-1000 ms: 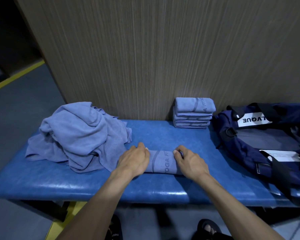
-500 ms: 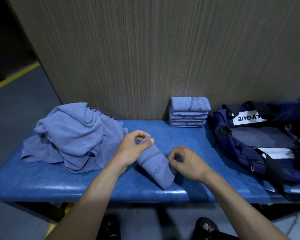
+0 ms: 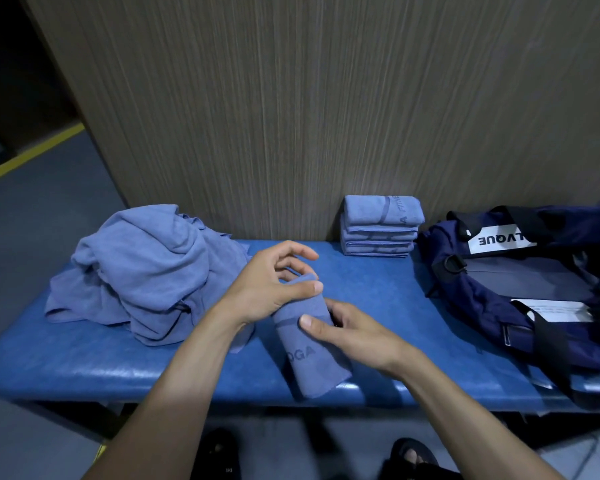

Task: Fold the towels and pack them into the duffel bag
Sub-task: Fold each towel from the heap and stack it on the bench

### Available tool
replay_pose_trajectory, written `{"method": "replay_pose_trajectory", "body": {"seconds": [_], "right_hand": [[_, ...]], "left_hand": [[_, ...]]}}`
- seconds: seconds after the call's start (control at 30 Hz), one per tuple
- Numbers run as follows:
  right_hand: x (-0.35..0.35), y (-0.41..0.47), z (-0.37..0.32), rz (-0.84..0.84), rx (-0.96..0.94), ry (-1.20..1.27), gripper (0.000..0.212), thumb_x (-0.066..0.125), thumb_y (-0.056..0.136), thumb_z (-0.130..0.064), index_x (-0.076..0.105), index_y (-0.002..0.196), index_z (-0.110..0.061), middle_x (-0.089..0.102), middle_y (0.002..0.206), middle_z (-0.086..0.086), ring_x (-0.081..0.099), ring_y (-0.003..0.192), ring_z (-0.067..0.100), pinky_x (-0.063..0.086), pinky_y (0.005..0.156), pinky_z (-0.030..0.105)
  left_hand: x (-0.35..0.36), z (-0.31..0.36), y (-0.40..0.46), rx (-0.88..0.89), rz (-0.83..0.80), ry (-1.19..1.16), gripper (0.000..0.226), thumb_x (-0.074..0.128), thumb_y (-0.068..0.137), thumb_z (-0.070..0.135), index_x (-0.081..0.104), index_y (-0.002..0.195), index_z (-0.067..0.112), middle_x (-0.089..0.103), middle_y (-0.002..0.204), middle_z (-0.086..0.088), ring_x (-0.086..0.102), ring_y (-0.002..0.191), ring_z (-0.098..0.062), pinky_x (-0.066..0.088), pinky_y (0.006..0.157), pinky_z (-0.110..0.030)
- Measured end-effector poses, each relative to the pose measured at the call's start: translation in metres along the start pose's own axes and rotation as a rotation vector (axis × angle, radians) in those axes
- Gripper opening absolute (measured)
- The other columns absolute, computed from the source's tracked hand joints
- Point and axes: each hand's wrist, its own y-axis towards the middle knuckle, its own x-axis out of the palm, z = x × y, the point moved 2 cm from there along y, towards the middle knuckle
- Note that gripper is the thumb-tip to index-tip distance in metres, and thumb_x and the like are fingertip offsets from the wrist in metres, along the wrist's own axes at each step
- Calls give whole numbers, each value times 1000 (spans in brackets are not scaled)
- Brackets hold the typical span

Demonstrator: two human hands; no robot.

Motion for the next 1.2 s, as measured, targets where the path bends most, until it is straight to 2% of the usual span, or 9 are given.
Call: {"method": "replay_pose_trajectory", "body": {"seconds": [0.2, 0.37, 0.5, 0.63, 0.77, 0.87, 1.0, 1.13, 1.2], "right_hand": [[-6, -1, 0, -47, 48, 104, 29, 58, 101, -21, 62, 127, -8, 73, 111, 2, 68, 102, 15, 55, 84, 26], [-8, 7, 2, 160, 23, 259, 28, 66, 97, -16, 65, 122, -5, 73, 111, 10, 69, 93, 16, 56, 76, 25], [-11, 18, 0, 373, 22, 637, 26, 58, 99, -15, 65, 123, -6, 75, 109, 10, 74, 86, 17, 60, 67, 30], [-13, 31, -1, 478, 21, 825, 32, 53, 104, -19, 62, 125, 3, 73, 114, 19, 73, 99, 28, 63, 79, 36], [-5, 44, -3, 576, 87, 796, 39, 53, 104, -28, 65, 124, 4, 71, 114, 23, 72, 69, 19, 53, 50, 23], [-6, 58, -3, 632, 102, 837, 39, 54, 104, -27, 64, 125, 4, 72, 115, 23, 72, 83, 27, 60, 59, 30], [-8, 74, -3, 673, 90, 951, 39, 51, 105, -23, 58, 131, 5, 69, 121, 23, 67, 113, 38, 55, 97, 49], [-14, 80, -2, 591, 110, 952, 40, 52, 104, -28, 60, 131, 1, 72, 118, 17, 73, 95, 23, 62, 72, 31], [-16, 81, -2, 524, 109, 884, 41, 54, 103, -30, 59, 134, -3, 71, 122, 15, 71, 101, 24, 60, 73, 28]], "left_hand": [[6, 0, 3, -3, 75, -47, 36, 85, 77, 22, 67, 108, 21, 75, 94, -7, 66, 82, -13, 53, 79, -20], [8, 1, 7, -86, 279, -154, 36, 76, 87, 33, 62, 118, 21, 72, 102, 4, 65, 82, -5, 50, 73, -15], [10, -9, 1, -348, 127, -231, 60, 80, 78, 47, 59, 126, 19, 73, 113, -2, 71, 92, -11, 53, 72, -26], [18, -19, 2, -435, 53, -264, 40, 77, 88, 25, 62, 121, 10, 73, 113, -14, 74, 96, -23, 60, 80, -36], [18, -23, 14, -443, 119, -239, 30, 77, 88, 15, 65, 113, 6, 74, 102, -16, 74, 83, -21, 60, 71, -33], [16, -28, 26, -442, 153, -160, 42, 82, 72, 26, 67, 108, 13, 76, 98, -11, 75, 82, -21, 62, 74, -38], [14, -32, 36, -402, 201, -119, 35, 83, 76, 22, 64, 105, 19, 75, 88, 0, 73, 78, -14, 61, 76, -43], [6, -33, 41, -308, 195, -125, 43, 82, 69, 22, 64, 108, 24, 75, 95, -2, 72, 84, -15, 61, 82, -41], [3, -34, 41, -284, 164, -167, 46, 82, 70, 18, 63, 112, 24, 75, 97, -5, 72, 84, -17, 60, 82, -41]]}}
